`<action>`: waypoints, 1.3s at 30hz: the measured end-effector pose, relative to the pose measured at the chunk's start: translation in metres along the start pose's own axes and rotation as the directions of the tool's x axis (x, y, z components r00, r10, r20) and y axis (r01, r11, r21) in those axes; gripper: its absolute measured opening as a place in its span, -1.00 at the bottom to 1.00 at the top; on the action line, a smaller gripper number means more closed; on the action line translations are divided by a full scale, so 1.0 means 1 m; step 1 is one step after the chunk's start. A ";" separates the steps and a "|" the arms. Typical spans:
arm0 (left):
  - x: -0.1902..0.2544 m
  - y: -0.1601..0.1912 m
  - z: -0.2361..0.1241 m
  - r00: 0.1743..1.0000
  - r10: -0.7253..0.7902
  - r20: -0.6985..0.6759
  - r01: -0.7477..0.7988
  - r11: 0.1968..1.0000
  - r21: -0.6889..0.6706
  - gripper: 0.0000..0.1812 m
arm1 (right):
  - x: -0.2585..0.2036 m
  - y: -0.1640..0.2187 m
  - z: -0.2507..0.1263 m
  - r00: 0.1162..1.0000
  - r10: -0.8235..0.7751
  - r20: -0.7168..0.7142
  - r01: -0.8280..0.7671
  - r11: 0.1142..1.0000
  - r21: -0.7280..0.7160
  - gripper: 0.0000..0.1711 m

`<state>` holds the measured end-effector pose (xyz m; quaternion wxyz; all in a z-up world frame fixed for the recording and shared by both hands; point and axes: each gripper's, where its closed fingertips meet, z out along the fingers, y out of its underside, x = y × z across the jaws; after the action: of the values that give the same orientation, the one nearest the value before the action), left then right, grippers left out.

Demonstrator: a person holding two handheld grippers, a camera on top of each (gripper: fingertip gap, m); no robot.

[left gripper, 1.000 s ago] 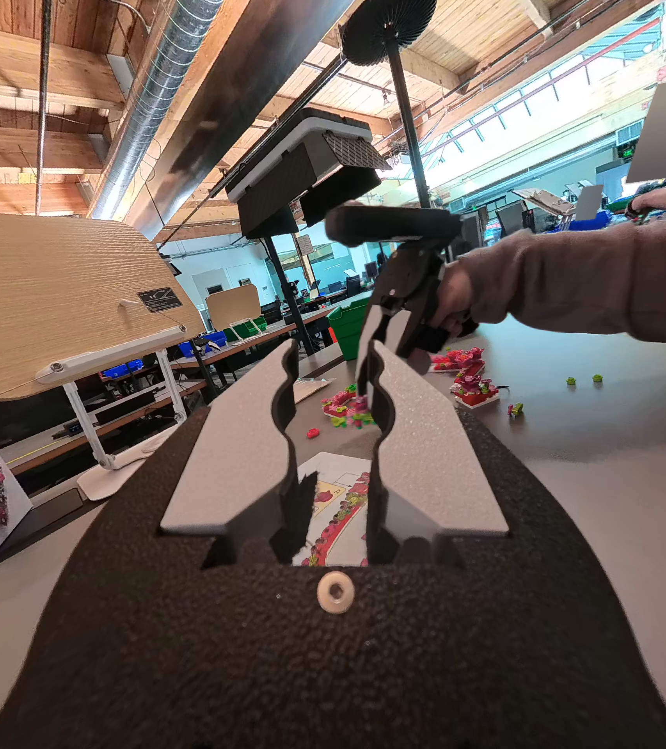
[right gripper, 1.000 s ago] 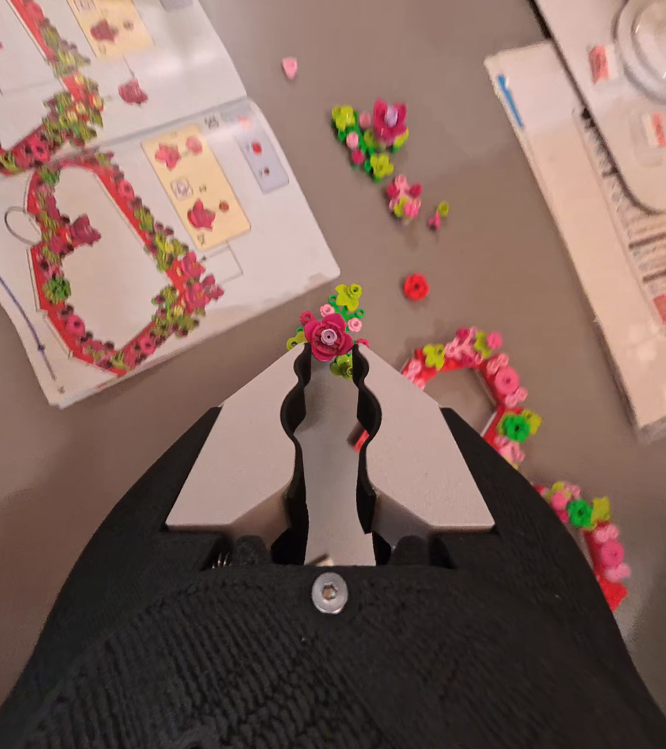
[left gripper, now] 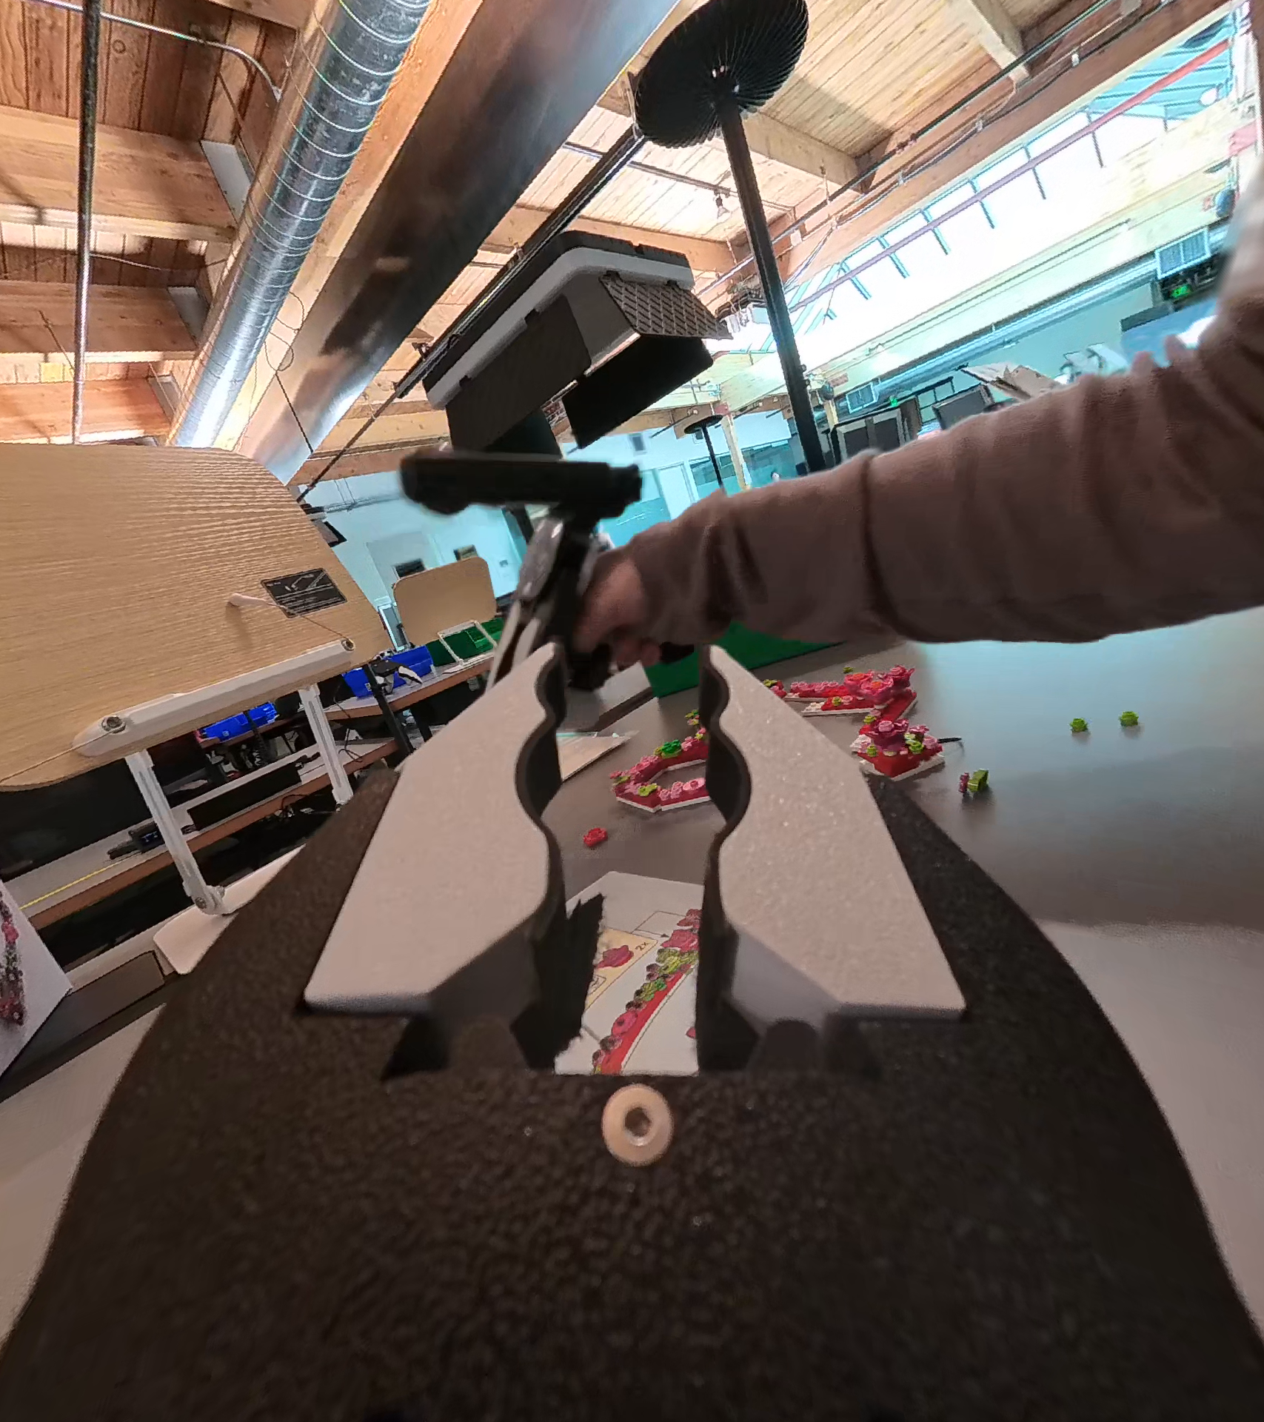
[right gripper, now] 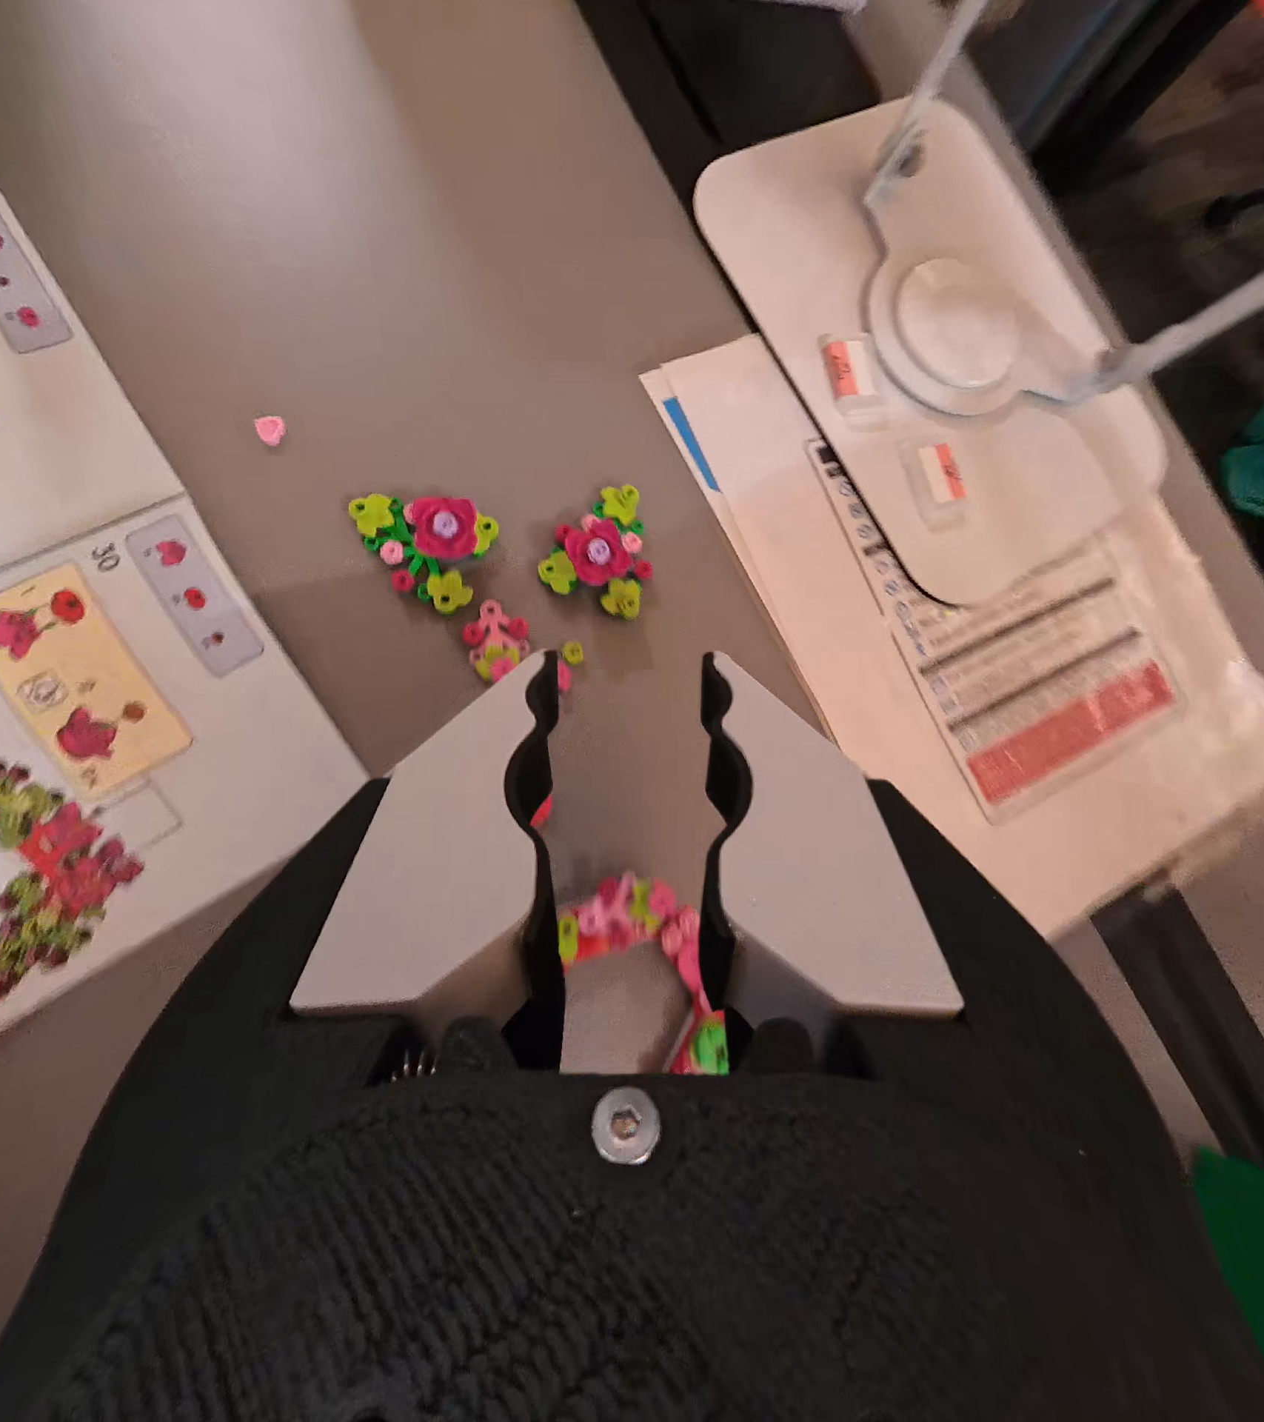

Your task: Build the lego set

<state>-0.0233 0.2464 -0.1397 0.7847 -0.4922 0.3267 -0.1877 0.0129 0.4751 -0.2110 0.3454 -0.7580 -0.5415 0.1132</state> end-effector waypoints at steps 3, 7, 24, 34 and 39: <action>-0.001 0.000 0.000 1.000 -0.003 0.004 0.003 1.000 -0.001 -0.66 | 0.003 0.021 -0.054 0.994 0.010 -0.107 -0.002 0.997 0.074 -0.57; -0.007 -0.001 0.000 0.999 0.011 0.049 -0.012 1.000 0.004 -0.59 | 0.019 0.084 -0.138 0.893 0.090 -0.440 -0.031 0.990 0.140 -0.55; -0.008 0.000 -0.002 0.999 -0.004 0.053 0.004 1.000 -0.006 -0.57 | -0.126 0.192 -0.120 0.979 0.200 -0.050 -0.192 0.973 0.127 -0.59; -0.007 0.003 -0.001 0.999 -0.020 0.041 0.021 1.000 -0.016 -0.57 | -0.120 0.186 -0.109 0.975 0.219 -0.047 -0.217 0.975 0.042 -0.75; -0.005 0.003 -0.001 0.999 -0.021 0.031 0.022 1.000 -0.017 -0.57 | -0.124 0.172 -0.113 0.983 0.181 -0.027 -0.179 0.982 0.065 -0.77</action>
<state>-0.0276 0.2507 -0.1413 0.7833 -0.5053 0.3109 -0.1857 0.1546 0.2886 -0.2642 0.3661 -0.7945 -0.4612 0.1484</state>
